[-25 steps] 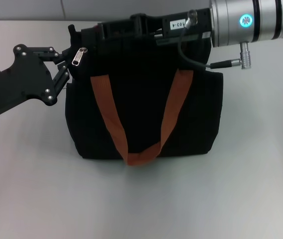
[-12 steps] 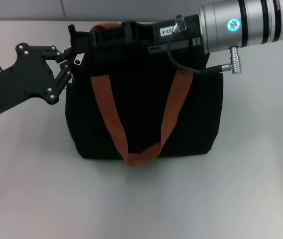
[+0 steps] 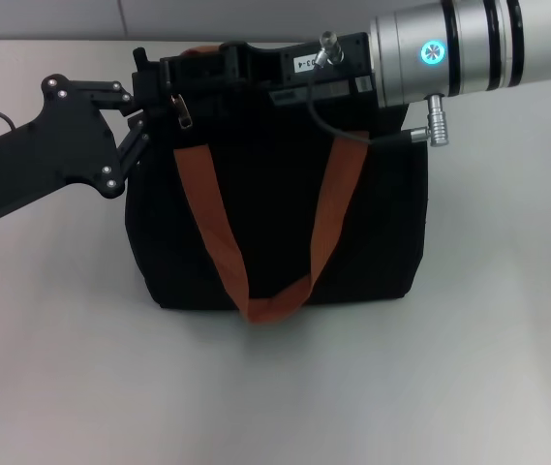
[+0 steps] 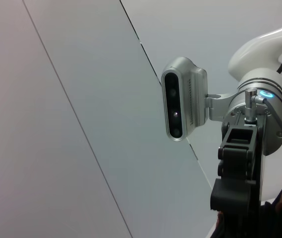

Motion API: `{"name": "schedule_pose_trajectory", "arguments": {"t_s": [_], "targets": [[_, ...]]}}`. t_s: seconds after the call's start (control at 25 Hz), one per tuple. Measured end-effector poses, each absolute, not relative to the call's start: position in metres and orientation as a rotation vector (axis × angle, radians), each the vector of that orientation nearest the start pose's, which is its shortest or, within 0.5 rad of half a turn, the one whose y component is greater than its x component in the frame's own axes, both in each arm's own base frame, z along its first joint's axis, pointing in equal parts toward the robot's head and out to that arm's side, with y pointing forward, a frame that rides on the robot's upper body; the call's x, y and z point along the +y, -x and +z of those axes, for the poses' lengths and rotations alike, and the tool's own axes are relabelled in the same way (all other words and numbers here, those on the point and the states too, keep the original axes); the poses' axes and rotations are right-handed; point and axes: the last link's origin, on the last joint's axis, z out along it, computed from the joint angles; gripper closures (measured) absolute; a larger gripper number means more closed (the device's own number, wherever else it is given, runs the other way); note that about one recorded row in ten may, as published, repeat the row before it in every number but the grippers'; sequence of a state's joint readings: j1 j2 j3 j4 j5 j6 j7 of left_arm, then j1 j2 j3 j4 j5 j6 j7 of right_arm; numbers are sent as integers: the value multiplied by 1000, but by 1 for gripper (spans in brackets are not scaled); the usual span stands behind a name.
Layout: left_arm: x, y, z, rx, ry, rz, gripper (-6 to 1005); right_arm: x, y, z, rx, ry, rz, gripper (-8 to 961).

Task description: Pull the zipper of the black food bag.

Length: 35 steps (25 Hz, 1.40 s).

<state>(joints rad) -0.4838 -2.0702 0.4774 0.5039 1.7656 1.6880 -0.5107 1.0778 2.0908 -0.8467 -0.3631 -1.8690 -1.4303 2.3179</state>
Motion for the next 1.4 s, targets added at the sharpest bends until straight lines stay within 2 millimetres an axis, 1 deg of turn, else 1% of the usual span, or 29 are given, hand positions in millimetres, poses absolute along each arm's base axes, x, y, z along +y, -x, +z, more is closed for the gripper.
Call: {"name": "schedule_pose_trajectory", "arguments": {"t_s": [0.44,0.52,0.68,1.08,1.4], "targets": [[320,264,28,281,2289,-841,927,398,-75,-66,1661,2836,795,287],[319,265,28,276,2289,-838,927,397,-76,-68,1642,2846,754,292],[318,266,28,275,2288,-835,928,397,-77,-69,1635,2848,734,302],[316,270,31,271,2285,-821,928,398,-81,-67,1637,2840,736,521],[316,270,31,282,2283,-818,928,399,-80,-66,1619,2842,738,669]]}}
